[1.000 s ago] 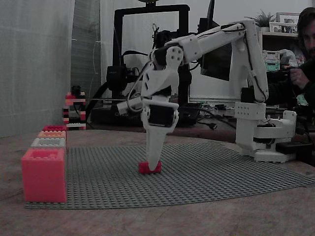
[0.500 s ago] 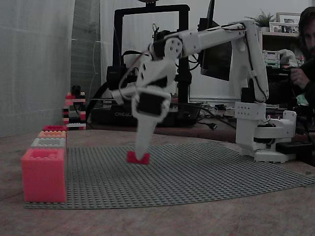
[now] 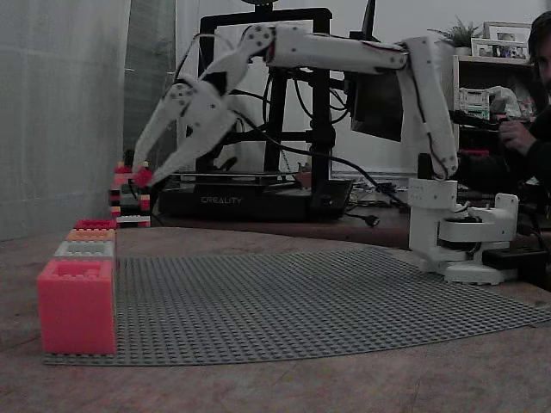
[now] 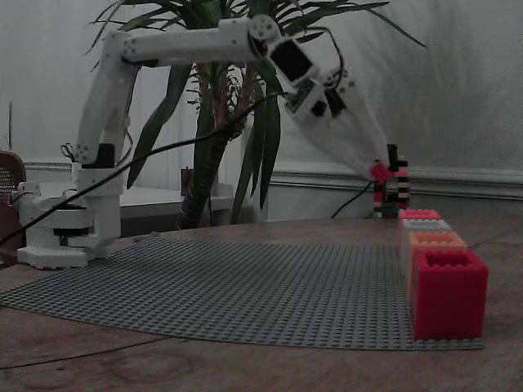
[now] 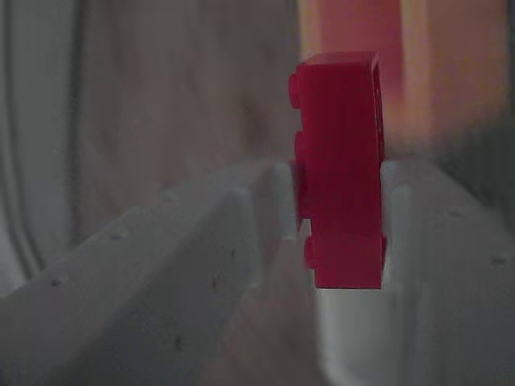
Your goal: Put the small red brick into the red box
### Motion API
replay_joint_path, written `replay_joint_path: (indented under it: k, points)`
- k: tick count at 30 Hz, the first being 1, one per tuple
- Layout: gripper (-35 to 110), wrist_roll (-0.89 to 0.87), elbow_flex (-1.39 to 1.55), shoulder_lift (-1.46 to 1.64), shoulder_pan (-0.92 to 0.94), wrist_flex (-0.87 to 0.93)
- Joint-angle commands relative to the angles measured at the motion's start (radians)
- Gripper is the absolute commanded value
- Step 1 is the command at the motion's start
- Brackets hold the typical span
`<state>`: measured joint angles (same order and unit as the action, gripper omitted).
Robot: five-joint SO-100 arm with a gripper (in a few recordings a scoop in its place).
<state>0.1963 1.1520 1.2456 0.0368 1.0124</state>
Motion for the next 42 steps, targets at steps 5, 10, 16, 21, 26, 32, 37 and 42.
replay_joint_path:
  k: [5,10,16,21,26,32,37,42]
  points:
    - [0,-0.038,-0.173,-0.106,0.229,-0.089]
    - [0,0.005,-0.232,-0.202,0.264,-0.212]
    - [0,0.031,-0.293,-0.276,0.256,-0.324]
    - [0,0.04,-0.379,-0.345,0.253,-0.313]
    - [2,0.051,-0.388,-0.377,0.252,-0.324]
    - [12,0.063,-0.385,-0.383,0.233,-0.314]
    - [13,0.075,-0.385,-0.39,0.225,-0.33]
    - [0,0.084,-0.36,-0.334,0.219,-0.331]
